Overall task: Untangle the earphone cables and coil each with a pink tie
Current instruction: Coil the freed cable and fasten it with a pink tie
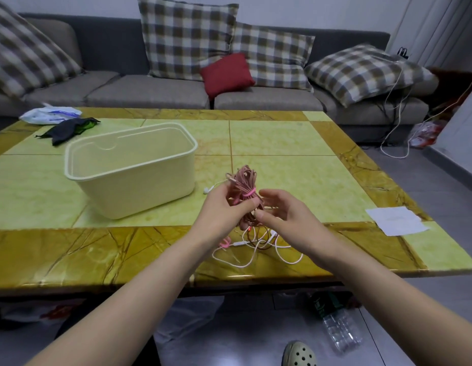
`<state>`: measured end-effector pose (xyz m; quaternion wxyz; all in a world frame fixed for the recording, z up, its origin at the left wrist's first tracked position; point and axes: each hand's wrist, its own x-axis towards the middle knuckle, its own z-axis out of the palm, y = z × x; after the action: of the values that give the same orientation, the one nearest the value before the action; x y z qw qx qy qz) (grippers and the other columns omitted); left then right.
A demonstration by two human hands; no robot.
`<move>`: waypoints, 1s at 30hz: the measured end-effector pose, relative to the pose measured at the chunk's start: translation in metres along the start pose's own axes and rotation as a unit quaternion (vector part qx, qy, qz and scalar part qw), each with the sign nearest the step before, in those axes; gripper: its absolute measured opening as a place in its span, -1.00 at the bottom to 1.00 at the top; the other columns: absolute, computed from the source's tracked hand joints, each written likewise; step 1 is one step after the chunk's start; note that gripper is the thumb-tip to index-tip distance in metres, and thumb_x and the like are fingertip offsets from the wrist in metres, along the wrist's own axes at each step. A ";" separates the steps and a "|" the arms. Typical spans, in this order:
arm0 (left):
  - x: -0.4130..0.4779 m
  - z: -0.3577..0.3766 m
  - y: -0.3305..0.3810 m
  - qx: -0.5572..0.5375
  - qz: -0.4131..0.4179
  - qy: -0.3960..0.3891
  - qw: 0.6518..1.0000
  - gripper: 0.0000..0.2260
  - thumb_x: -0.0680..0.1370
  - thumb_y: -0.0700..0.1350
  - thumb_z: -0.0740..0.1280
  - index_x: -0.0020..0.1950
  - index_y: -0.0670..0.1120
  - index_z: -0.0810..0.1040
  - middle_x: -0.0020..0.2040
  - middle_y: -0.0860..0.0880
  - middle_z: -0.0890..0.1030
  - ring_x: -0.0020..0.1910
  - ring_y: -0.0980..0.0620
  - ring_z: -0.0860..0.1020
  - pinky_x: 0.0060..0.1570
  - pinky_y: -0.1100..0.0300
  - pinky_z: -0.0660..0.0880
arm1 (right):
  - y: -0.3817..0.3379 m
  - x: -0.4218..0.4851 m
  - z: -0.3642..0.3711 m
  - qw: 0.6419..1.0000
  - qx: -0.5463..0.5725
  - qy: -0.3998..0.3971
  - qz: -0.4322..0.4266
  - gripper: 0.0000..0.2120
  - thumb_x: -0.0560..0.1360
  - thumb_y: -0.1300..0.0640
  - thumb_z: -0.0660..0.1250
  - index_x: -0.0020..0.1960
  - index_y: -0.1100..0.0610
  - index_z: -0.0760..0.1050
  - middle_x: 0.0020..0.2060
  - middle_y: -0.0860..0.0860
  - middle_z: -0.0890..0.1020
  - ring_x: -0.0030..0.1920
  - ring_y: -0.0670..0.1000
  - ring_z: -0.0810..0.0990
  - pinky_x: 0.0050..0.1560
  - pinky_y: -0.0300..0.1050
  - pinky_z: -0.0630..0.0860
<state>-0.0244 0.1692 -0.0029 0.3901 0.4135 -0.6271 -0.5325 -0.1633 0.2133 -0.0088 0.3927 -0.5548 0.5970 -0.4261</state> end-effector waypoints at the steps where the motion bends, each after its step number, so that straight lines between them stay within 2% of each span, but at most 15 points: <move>1: 0.001 -0.005 0.002 -0.002 0.001 0.007 1.000 -0.89 0.50 -0.24 0.38 0.01 -0.16 0.53 -0.23 -0.08 0.61 -0.49 0.13 0.46 -0.45 0.33 0.44 | -0.003 0.004 0.006 1.000 -0.001 0.006 -0.010 -0.67 0.50 0.20 0.36 0.25 0.11 0.45 0.06 -0.03 0.61 0.05 -0.10 0.60 0.10 -0.21 0.53; 3: 0.006 -0.018 0.003 0.007 0.006 0.023 1.000 -0.91 0.49 -0.27 0.38 -0.02 -0.23 0.57 -0.29 -0.13 0.60 -0.47 0.06 0.47 -0.46 0.29 0.44 | -0.009 0.014 0.018 0.999 -0.018 0.031 -0.039 -0.81 0.47 0.22 0.38 0.07 0.06 0.56 -0.08 0.00 0.68 -0.02 -0.04 0.65 0.08 -0.07 0.57; 5: 0.010 -0.029 0.003 0.011 0.003 0.043 0.999 -0.94 0.49 -0.28 0.39 -0.05 -0.23 0.60 -0.30 -0.17 0.58 -0.43 0.01 0.49 -0.45 0.24 0.44 | -0.016 0.022 0.027 0.997 -0.025 0.043 -0.057 -0.85 0.46 0.22 0.40 -0.04 0.00 0.58 -0.17 -0.01 0.69 -0.09 -0.04 0.66 -0.03 -0.07 0.61; 7: 0.012 -0.041 0.003 0.011 -0.005 0.060 0.998 -0.96 0.48 -0.29 0.39 -0.09 -0.22 0.61 -0.35 -0.13 0.56 -0.47 0.03 0.48 -0.44 0.22 0.43 | -0.021 0.028 0.036 0.995 -0.037 0.036 -0.081 -0.85 0.46 0.21 0.40 -0.08 -0.04 0.58 -0.22 -0.06 0.69 -0.15 -0.11 0.66 -0.09 -0.17 0.60; 9: 0.012 -0.050 0.000 0.014 -0.009 0.066 0.998 -0.95 0.48 -0.30 0.39 -0.08 -0.23 0.61 -0.35 -0.10 0.57 -0.49 0.08 0.48 -0.47 0.27 0.45 | -0.027 0.031 0.042 0.992 -0.065 0.025 -0.103 -0.86 0.48 0.18 0.39 -0.11 -0.07 0.56 -0.28 -0.15 0.66 -0.22 -0.22 0.63 -0.15 -0.36 0.53; 11: 0.012 -0.056 -0.001 0.008 -0.017 0.058 0.998 -0.91 0.47 -0.28 0.40 -0.04 -0.21 0.62 -0.24 -0.14 0.64 -0.38 0.05 0.56 -0.39 0.30 0.51 | -0.031 0.033 0.046 0.990 -0.087 0.026 -0.105 -0.92 0.53 0.10 0.32 -0.12 -0.07 0.52 -0.27 -0.18 0.62 -0.23 -0.24 0.60 -0.17 -0.39 0.49; 14: 0.011 -0.062 -0.003 -0.006 -0.036 0.020 0.999 -0.86 0.46 -0.25 0.41 0.01 -0.15 0.63 -0.05 -0.16 0.68 -0.10 -0.01 0.64 -0.10 0.30 0.56 | -0.029 0.038 0.046 0.995 -0.076 0.032 -0.060 -0.90 0.60 0.06 0.18 -0.04 0.01 0.46 -0.12 -0.04 0.61 -0.11 -0.07 0.60 -0.09 -0.17 0.53; 15: 0.011 -0.062 -0.002 -0.014 -0.041 0.008 0.999 -0.85 0.46 -0.26 0.41 0.02 -0.16 0.62 -0.02 -0.18 0.67 -0.05 -0.03 0.64 -0.02 0.23 0.56 | -0.029 0.039 0.045 0.998 -0.042 0.018 -0.037 -0.91 0.61 0.07 0.17 0.05 0.03 0.43 -0.04 0.00 0.60 -0.05 -0.04 0.60 -0.03 -0.14 0.54; 17: 0.011 -0.063 -0.001 -0.037 -0.049 -0.015 0.998 -0.82 0.46 -0.27 0.40 0.06 -0.20 0.61 0.01 -0.22 0.66 0.01 -0.11 0.62 0.10 0.04 0.52 | -0.030 0.039 0.043 0.999 0.036 -0.018 0.000 -0.78 0.61 0.10 0.17 0.25 0.04 0.35 0.10 0.00 0.58 0.07 -0.05 0.59 0.09 -0.15 0.53; 19: 0.010 -0.064 0.000 -0.046 -0.050 -0.037 0.997 -0.82 0.47 -0.26 0.39 0.06 -0.19 0.61 0.01 -0.22 0.66 0.05 -0.17 0.61 0.16 -0.06 0.49 | -0.034 0.038 0.038 0.997 0.061 -0.041 -0.001 -0.76 0.60 0.16 0.20 0.26 0.04 0.41 0.10 0.00 0.60 0.10 -0.04 0.59 0.14 -0.13 0.53; 22: 0.008 -0.062 0.000 -0.054 -0.047 -0.058 0.996 -0.85 0.49 -0.27 0.36 0.04 -0.17 0.60 0.00 -0.24 0.65 0.00 -0.15 0.59 0.12 -0.11 0.48 | -0.037 0.034 0.031 0.995 0.077 -0.059 -0.012 -0.82 0.57 0.24 0.23 -0.02 0.01 0.55 -0.06 0.01 0.66 -0.04 -0.06 0.63 0.04 -0.22 0.58; 25: 0.006 -0.057 0.000 -0.071 -0.046 -0.076 0.994 -0.88 0.50 -0.25 0.34 0.02 -0.18 0.59 -0.03 -0.23 0.64 -0.05 -0.12 0.56 -0.15 0.07 0.48 | -0.037 0.033 0.025 0.995 0.086 -0.054 0.002 -0.87 0.53 0.26 0.30 -0.02 0.10 0.59 -0.12 0.06 0.67 -0.15 -0.09 0.65 -0.10 -0.33 0.58; 26: 0.005 -0.056 0.000 -0.081 -0.049 -0.083 0.992 -0.86 0.49 -0.20 0.35 0.02 -0.19 0.59 -0.04 -0.22 0.65 -0.04 -0.11 0.58 -0.16 0.14 0.48 | -0.037 0.032 0.023 0.995 0.087 -0.052 0.008 -0.88 0.51 0.27 0.32 0.02 0.16 0.59 -0.12 0.08 0.67 -0.17 -0.09 0.65 -0.13 -0.34 0.58; 28: 0.005 -0.053 -0.001 -0.105 -0.057 -0.082 0.989 -0.76 0.48 -0.10 0.33 0.05 -0.23 0.59 0.00 -0.20 0.66 0.03 -0.11 0.62 0.05 0.13 0.52 | -0.037 0.031 0.022 0.994 0.099 -0.042 0.017 -0.84 0.48 0.28 0.37 0.05 0.22 0.59 -0.12 0.12 0.67 -0.20 -0.08 0.66 -0.15 -0.35 0.57; 30: 0.007 -0.050 -0.003 -0.109 -0.059 -0.045 0.991 -0.72 0.51 -0.09 0.30 0.05 -0.29 0.58 0.01 -0.28 0.64 0.10 -0.22 0.59 0.23 -0.08 0.46 | -0.037 0.029 0.023 0.994 0.101 -0.026 0.016 -0.89 0.45 0.29 0.40 -0.04 0.17 0.59 -0.18 0.09 0.67 -0.23 -0.11 0.67 -0.16 -0.35 0.57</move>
<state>0.0202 0.1451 0.0012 0.3720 0.3802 -0.5565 -0.6382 -0.1314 0.1815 0.0191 0.4690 -0.5135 0.5491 -0.4635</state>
